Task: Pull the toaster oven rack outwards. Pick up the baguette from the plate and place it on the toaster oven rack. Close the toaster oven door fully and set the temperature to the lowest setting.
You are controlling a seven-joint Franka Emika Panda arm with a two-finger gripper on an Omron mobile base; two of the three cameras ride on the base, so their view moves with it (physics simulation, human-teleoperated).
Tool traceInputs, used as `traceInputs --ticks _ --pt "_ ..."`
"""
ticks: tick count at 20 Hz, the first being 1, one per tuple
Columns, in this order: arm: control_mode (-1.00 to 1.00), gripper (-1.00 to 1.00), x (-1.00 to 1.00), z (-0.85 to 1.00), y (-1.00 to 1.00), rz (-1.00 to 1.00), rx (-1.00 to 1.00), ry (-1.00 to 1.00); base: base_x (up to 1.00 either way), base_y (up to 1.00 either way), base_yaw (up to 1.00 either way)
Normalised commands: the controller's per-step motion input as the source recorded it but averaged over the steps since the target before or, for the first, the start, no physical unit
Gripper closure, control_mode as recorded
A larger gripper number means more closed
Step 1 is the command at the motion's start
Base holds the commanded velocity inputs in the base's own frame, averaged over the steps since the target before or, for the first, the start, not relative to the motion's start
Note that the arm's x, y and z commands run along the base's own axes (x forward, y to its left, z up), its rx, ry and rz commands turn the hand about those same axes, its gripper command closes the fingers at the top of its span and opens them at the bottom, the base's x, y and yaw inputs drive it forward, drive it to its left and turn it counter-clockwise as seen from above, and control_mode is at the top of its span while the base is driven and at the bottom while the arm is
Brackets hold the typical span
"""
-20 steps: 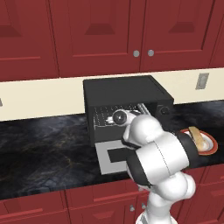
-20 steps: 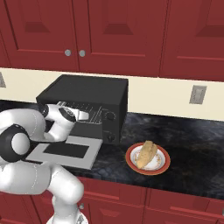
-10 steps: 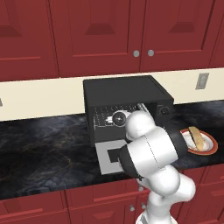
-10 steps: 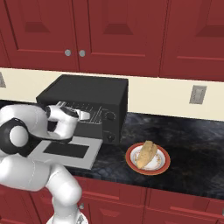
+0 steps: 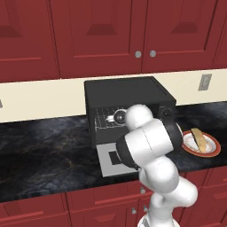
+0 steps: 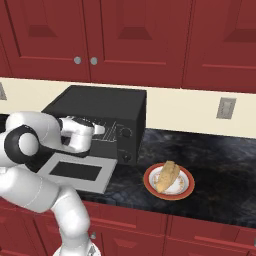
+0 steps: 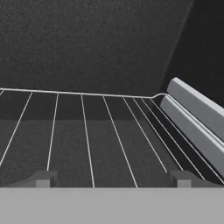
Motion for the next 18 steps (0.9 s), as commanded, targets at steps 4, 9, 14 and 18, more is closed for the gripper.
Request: traceInputs --ticks 4,9,14,18 --pt "-1.00 -1.00 0.19 -0.16 0.00 0.02 0.00 0.00 0.00 0.00 0.00" --pt "-1.00 -1.00 0.13 -0.35 0.00 0.02 0.01 0.00 0.00 0.00 0.00" --pt "-1.00 -1.00 0.12 -0.38 0.00 0.02 0.03 0.00 0.00 0.00 0.00" --pt "-1.00 -1.00 -0.19 -0.51 0.00 0.07 0.05 0.09 0.00 0.00 0.00"
